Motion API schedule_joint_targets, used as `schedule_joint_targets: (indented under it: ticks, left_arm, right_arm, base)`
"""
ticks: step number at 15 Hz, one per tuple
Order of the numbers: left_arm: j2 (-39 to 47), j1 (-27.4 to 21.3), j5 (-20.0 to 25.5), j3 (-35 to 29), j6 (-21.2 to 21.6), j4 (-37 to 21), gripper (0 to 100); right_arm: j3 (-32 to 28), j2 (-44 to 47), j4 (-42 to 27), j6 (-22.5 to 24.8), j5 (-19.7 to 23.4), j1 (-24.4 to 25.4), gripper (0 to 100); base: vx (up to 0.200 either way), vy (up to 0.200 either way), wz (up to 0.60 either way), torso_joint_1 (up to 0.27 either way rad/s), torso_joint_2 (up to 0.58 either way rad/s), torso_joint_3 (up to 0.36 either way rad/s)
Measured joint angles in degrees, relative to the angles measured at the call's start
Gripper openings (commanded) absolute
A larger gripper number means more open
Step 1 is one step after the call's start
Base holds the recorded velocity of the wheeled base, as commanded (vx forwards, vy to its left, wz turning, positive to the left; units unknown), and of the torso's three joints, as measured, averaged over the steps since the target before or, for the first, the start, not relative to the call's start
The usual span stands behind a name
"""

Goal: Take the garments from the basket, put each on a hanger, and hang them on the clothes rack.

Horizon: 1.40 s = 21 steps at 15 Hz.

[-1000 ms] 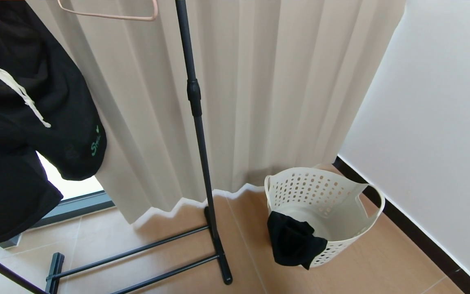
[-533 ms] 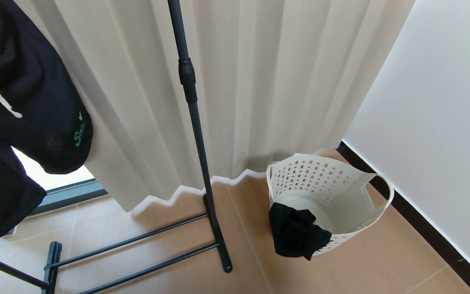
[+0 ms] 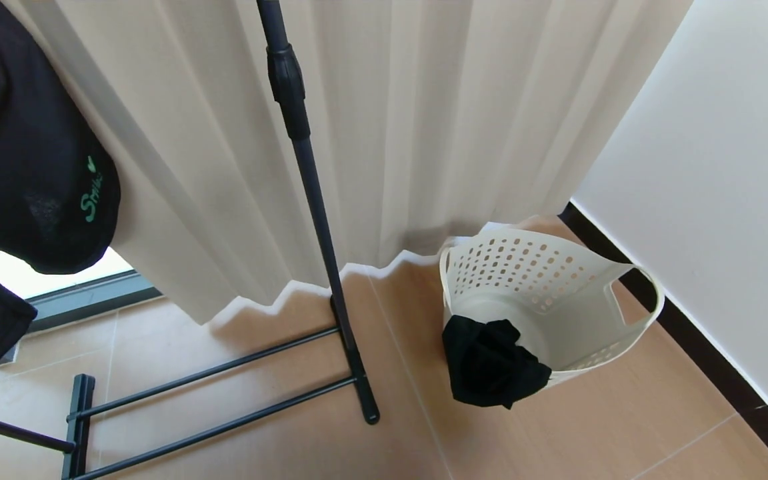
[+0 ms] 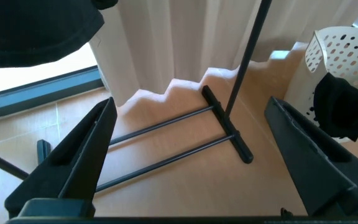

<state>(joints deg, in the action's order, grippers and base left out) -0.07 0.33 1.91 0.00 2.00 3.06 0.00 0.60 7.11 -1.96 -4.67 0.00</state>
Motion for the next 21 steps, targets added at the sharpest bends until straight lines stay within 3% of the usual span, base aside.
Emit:
schedule_joint_targets:
  ticks: [5, 9, 21]
  left_arm:
    - [0.0, 0.0, -0.2, 0.0, 0.0, 0.0, 100]
    - [0.0, 0.0, -0.2, 0.0, 0.0, 0.0, 100]
    - [0.0, 0.0, -0.1, 0.0, 0.0, 0.0, 100]
  right_arm:
    - [0.0, 0.0, 0.0, 0.0, 0.0, -0.1, 100]
    - [0.0, 0.1, 0.0, -0.1, 0.0, -0.1, 100]
    - [0.0, 0.0, 0.0, -0.1, 0.0, 0.0, 100]
  base:
    - [0.000, 0.000, 0.00, 0.003, 0.00, -0.198]
    - [0.000, 0.000, -0.60, 0.002, 0.00, -0.052]
    - [0.000, 0.000, 0.00, 0.001, 0.00, -0.123]
